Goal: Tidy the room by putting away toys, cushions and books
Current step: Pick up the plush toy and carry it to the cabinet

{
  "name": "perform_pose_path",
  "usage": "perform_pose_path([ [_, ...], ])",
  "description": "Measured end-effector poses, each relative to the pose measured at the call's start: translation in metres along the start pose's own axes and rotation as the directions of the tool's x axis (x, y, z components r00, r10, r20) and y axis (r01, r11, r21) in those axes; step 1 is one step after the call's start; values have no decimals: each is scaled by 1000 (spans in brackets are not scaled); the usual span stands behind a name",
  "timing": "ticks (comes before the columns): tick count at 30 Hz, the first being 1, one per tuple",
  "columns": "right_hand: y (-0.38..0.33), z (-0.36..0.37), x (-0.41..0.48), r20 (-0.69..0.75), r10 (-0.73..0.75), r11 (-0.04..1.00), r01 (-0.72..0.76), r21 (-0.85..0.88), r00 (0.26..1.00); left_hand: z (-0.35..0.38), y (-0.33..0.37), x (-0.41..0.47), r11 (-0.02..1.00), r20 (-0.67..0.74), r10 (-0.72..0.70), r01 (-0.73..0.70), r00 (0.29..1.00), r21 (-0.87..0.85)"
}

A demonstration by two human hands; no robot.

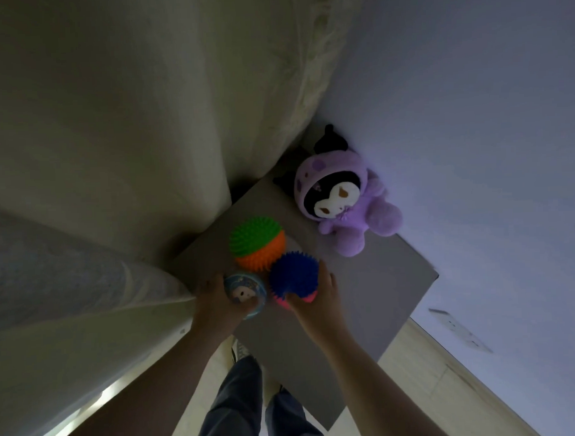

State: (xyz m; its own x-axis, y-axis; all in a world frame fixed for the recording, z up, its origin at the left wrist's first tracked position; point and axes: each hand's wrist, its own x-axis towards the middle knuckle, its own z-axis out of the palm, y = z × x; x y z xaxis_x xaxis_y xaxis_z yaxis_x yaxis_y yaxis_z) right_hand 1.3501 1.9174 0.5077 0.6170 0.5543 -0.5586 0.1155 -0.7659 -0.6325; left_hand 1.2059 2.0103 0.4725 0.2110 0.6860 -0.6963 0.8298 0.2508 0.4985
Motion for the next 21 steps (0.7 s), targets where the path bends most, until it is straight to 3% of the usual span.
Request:
perform_pose_path([
  [9, -12, -24, -26, -7, -15, 1000, 15, -14, 1000, -15, 10, -19, 996, 4, -28, 28, 1000, -83],
  [13, -21, -43, -42, 13, -37, 999, 37, -29, 999, -25, 18, -35, 994, -50, 23, -28, 999, -101],
  [21, -39, -69, -68, 21, -168, 984, 166, 63, 986, -40, 34, -100, 943, -184, 28, -87, 983, -322],
])
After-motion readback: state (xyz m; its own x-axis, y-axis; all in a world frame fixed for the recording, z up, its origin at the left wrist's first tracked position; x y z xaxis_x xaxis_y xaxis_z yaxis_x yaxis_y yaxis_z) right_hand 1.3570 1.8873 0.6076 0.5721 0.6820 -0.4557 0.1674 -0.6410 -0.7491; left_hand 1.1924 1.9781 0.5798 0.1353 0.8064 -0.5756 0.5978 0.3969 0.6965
